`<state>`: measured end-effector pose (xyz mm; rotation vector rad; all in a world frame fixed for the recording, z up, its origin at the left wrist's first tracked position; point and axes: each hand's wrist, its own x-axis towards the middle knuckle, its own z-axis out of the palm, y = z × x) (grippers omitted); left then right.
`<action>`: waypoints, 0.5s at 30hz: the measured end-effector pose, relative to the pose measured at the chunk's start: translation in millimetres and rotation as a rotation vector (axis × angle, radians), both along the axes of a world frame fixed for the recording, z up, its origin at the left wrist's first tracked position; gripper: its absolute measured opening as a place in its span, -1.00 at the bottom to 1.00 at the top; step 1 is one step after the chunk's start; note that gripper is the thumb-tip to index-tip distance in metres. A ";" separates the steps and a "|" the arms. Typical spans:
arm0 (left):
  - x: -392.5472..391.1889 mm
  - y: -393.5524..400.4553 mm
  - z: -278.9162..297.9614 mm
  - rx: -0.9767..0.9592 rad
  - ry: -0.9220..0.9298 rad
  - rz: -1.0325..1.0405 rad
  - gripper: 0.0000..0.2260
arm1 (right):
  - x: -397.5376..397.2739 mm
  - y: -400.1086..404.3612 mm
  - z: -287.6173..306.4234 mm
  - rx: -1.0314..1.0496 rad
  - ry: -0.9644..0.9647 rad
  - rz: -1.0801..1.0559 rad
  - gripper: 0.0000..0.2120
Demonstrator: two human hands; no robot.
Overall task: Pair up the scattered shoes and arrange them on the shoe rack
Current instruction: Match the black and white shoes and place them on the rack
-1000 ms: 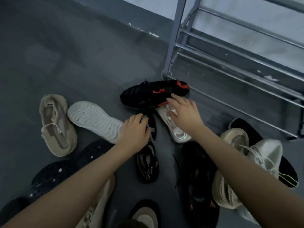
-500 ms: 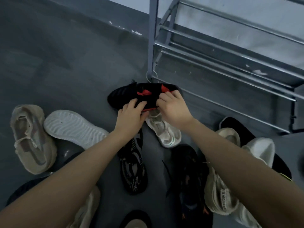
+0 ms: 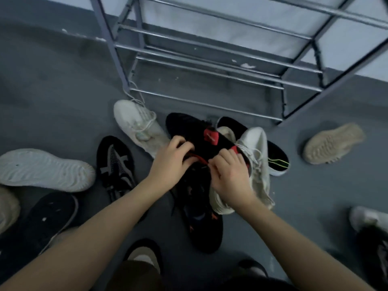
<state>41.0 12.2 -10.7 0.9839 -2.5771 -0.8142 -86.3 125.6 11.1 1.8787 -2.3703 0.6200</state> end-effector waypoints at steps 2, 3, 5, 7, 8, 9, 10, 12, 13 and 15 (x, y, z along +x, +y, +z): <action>-8.3 22.5 -8.3 0.075 -0.038 -0.048 -0.78 | -2.2 28.7 -6.6 0.081 -0.015 -0.047 -0.84; -10.6 32.7 -13.2 0.118 -0.074 -0.058 -0.78 | -5.9 41.2 -11.4 0.122 -0.027 -0.071 -0.83; -10.7 47.8 -21.5 0.225 -0.089 -0.030 -0.76 | -16.4 60.6 -19.2 0.191 -0.073 -0.164 -0.82; -10.1 54.0 -22.2 0.315 -0.061 0.072 -0.67 | -25.1 69.2 -24.2 0.279 -0.089 -0.275 -0.65; -10.9 56.2 -21.8 0.362 -0.053 0.141 -0.59 | -27.6 68.7 -26.2 0.314 -0.080 -0.292 -0.56; -12.2 58.1 -21.8 0.415 -0.046 0.214 -0.52 | -27.6 64.7 -27.4 0.337 -0.060 -0.294 -0.51; -15.1 59.4 -22.5 0.454 -0.056 0.275 -0.46 | -27.1 58.2 -28.0 0.356 -0.057 -0.294 -0.49; -26.3 60.3 -25.7 0.451 -0.147 0.308 -0.43 | -32.6 42.1 -28.3 0.414 -0.100 -0.317 -0.55; -32.0 60.2 -27.7 0.447 -0.188 0.314 -0.43 | -37.7 35.1 -29.2 0.446 -0.091 -0.319 -0.60; -40.3 59.5 -33.6 0.476 -0.188 0.367 -0.40 | -49.4 25.6 -32.1 0.463 -0.092 -0.304 -0.71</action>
